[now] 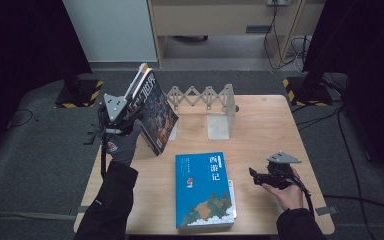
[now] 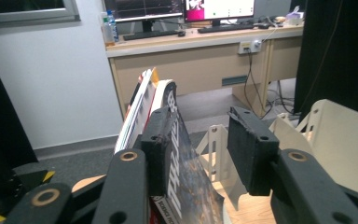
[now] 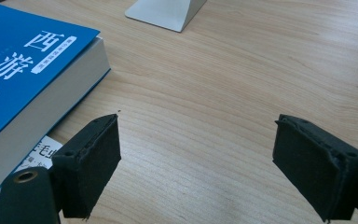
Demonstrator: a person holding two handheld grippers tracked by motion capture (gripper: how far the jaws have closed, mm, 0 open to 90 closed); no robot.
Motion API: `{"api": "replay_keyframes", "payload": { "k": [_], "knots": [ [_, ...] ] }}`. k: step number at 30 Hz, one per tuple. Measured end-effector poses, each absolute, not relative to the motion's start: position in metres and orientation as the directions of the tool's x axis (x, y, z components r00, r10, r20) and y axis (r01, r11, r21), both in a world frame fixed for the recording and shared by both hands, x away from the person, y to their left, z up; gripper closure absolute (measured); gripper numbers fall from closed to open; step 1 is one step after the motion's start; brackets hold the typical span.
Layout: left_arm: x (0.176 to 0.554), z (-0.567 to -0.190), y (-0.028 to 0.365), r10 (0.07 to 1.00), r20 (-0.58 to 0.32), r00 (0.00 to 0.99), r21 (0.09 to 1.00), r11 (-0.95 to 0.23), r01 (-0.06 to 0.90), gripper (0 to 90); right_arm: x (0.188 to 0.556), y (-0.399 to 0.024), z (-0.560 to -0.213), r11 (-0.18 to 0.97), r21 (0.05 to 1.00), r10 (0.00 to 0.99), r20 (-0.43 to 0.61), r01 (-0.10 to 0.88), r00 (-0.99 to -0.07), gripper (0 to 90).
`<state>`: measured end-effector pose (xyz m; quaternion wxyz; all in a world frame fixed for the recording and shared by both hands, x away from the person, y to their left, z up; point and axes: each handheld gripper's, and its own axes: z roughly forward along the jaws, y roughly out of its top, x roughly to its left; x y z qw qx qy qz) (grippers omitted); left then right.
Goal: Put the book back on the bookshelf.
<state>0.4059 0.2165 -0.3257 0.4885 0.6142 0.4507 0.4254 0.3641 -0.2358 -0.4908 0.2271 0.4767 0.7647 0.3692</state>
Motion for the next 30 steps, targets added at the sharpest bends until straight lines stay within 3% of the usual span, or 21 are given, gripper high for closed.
{"api": "replay_keyframes", "payload": {
  "k": [14,27,30],
  "knots": [
    [0.373,-0.335,0.226,0.948,0.035,0.315,0.979,-0.096,0.18,49.8,0.363,-0.231,-0.48,0.26,0.808,0.887,0.016,0.529,-0.461,14.9],
    [0.346,-0.389,0.223,0.922,0.004,0.388,0.935,-0.142,0.326,43.9,0.361,-0.216,-0.465,0.255,0.828,0.867,0.034,0.5,-0.498,14.6],
    [0.345,-0.403,0.22,0.91,-0.045,0.413,0.92,-0.124,0.373,42.8,0.361,-0.211,-0.463,0.256,0.83,0.859,0.039,0.495,-0.51,14.5]
  ]
}}
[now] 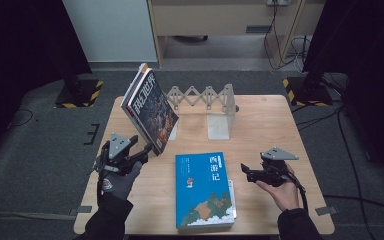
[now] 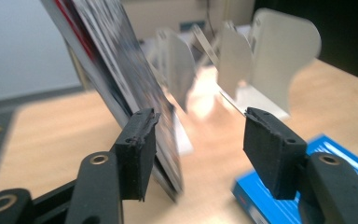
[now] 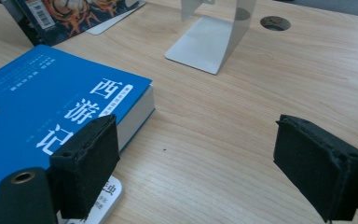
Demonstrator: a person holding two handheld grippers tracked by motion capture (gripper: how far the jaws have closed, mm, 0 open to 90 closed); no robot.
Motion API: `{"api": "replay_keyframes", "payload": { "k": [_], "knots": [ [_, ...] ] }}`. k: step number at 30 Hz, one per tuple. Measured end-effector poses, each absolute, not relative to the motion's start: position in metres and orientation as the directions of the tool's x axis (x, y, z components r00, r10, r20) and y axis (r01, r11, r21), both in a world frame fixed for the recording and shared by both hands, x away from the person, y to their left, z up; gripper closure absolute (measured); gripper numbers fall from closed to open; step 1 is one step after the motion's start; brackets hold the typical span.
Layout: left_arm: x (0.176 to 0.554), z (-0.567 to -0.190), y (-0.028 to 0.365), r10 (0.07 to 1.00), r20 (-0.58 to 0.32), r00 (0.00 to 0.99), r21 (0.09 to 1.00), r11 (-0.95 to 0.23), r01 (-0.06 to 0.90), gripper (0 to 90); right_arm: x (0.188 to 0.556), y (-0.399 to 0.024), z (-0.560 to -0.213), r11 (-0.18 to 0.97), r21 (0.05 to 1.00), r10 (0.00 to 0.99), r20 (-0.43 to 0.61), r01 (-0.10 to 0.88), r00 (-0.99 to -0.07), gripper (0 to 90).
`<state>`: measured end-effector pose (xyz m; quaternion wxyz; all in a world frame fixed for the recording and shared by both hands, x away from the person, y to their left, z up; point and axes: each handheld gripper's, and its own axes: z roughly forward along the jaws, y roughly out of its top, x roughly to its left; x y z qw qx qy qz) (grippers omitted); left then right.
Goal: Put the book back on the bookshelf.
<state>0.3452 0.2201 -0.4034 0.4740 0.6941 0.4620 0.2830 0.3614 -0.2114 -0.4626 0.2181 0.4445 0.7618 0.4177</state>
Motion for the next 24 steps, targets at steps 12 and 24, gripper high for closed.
{"api": "replay_keyframes", "payload": {
  "k": [12,24],
  "knots": [
    [0.352,-0.451,0.203,0.87,-0.138,0.474,0.857,-0.135,0.497,36.6,0.364,-0.189,-0.46,0.274,0.821,0.832,0.059,0.501,-0.552,13.3],
    [0.364,-0.486,0.188,0.827,-0.232,0.512,0.799,-0.138,0.585,32.1,0.359,-0.167,-0.47,0.311,0.797,0.804,0.069,0.517,-0.59,13.1]
  ]
}}
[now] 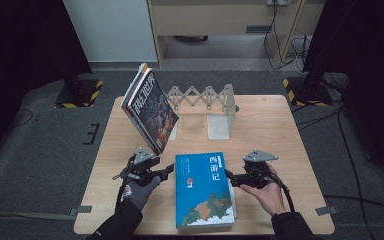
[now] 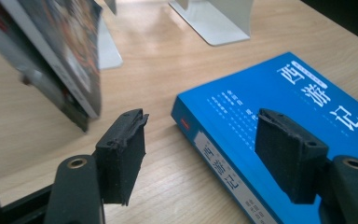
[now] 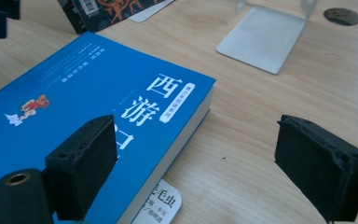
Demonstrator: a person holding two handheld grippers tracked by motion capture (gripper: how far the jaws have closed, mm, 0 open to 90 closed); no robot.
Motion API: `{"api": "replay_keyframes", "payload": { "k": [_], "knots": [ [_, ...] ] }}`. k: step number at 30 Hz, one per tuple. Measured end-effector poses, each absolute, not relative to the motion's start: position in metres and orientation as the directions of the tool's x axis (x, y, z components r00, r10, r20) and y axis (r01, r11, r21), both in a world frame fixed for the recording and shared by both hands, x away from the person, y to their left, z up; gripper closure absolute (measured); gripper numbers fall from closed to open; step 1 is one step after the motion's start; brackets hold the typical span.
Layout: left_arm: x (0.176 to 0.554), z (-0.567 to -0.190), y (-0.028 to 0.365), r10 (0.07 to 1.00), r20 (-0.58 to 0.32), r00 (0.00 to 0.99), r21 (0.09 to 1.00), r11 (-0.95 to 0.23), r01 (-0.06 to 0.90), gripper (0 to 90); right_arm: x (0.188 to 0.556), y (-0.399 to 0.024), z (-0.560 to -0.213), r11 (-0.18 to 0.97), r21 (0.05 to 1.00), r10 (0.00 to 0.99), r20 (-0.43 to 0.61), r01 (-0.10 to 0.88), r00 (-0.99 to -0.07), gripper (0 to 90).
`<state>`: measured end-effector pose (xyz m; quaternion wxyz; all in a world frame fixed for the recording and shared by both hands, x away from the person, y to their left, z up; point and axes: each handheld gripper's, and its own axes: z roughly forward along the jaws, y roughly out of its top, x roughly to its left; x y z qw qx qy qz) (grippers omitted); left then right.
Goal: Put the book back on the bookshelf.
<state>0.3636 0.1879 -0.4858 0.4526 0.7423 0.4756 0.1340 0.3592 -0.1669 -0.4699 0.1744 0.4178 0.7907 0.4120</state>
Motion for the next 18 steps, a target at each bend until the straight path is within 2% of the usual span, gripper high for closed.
{"api": "replay_keyframes", "payload": {
  "k": [7,18],
  "knots": [
    [0.368,-0.498,0.181,0.814,-0.265,0.517,0.762,-0.152,0.63,30.0,0.357,-0.159,-0.481,0.331,0.776,0.787,0.087,0.537,-0.61,12.9],
    [0.374,-0.509,0.171,0.792,-0.277,0.545,0.743,-0.183,0.644,27.1,0.353,-0.155,-0.493,0.345,0.748,0.774,0.115,0.567,-0.622,13.1]
  ]
}}
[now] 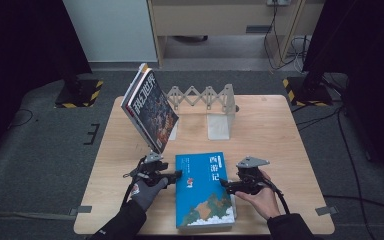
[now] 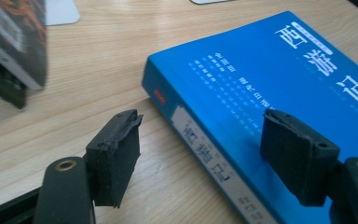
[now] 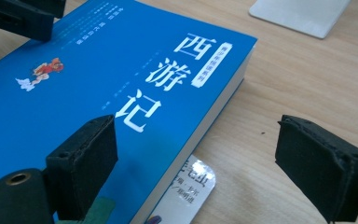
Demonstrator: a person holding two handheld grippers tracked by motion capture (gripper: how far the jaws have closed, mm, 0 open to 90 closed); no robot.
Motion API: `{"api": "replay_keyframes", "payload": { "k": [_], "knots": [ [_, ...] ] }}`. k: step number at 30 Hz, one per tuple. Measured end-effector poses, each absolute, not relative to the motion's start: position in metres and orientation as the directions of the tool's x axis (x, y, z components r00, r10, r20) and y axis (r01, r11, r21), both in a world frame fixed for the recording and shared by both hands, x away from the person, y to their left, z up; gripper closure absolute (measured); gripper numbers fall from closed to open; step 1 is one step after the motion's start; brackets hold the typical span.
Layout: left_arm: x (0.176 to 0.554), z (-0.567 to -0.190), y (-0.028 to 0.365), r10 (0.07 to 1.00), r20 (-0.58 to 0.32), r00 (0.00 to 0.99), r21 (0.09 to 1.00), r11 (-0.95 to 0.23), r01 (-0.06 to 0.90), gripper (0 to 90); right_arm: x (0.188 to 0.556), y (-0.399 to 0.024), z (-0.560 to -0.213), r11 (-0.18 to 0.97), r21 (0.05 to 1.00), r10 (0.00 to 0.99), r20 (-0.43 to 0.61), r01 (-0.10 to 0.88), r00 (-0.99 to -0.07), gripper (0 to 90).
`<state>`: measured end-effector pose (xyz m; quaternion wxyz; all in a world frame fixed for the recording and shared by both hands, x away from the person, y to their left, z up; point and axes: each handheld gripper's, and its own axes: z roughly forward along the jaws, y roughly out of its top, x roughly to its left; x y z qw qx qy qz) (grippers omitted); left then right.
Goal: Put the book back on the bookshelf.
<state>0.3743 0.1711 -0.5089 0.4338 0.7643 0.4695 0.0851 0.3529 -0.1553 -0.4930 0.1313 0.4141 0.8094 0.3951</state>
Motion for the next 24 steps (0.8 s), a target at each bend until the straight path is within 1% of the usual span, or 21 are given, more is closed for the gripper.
{"api": "replay_keyframes", "payload": {
  "k": [8,14,16,19,21,24],
  "knots": [
    [0.381,-0.515,0.169,0.761,-0.343,0.55,0.729,-0.154,0.668,23.2,0.349,-0.148,-0.501,0.356,0.729,0.757,0.141,0.584,-0.637,13.2],
    [0.384,-0.521,0.159,0.731,-0.384,0.564,0.727,-0.137,0.673,21.8,0.349,-0.145,-0.502,0.352,0.73,0.75,0.154,0.586,-0.643,12.9],
    [0.384,-0.523,0.157,0.734,-0.389,0.557,0.723,-0.131,0.678,17.5,0.349,-0.145,-0.503,0.35,0.73,0.75,0.158,0.587,-0.643,12.9],
    [0.386,-0.525,0.159,0.726,-0.433,0.534,0.7,-0.102,0.706,16.8,0.349,-0.144,-0.504,0.336,0.726,0.751,0.178,0.6,-0.636,12.8],
    [0.386,-0.53,0.161,0.713,-0.478,0.513,0.686,-0.062,0.725,15.9,0.349,-0.144,-0.505,0.332,0.727,0.748,0.184,0.6,-0.638,12.8],
    [0.388,-0.532,0.162,0.706,-0.49,0.512,0.681,-0.056,0.73,14.2,0.349,-0.143,-0.505,0.328,0.726,0.749,0.19,0.604,-0.635,12.8]
  ]
}}
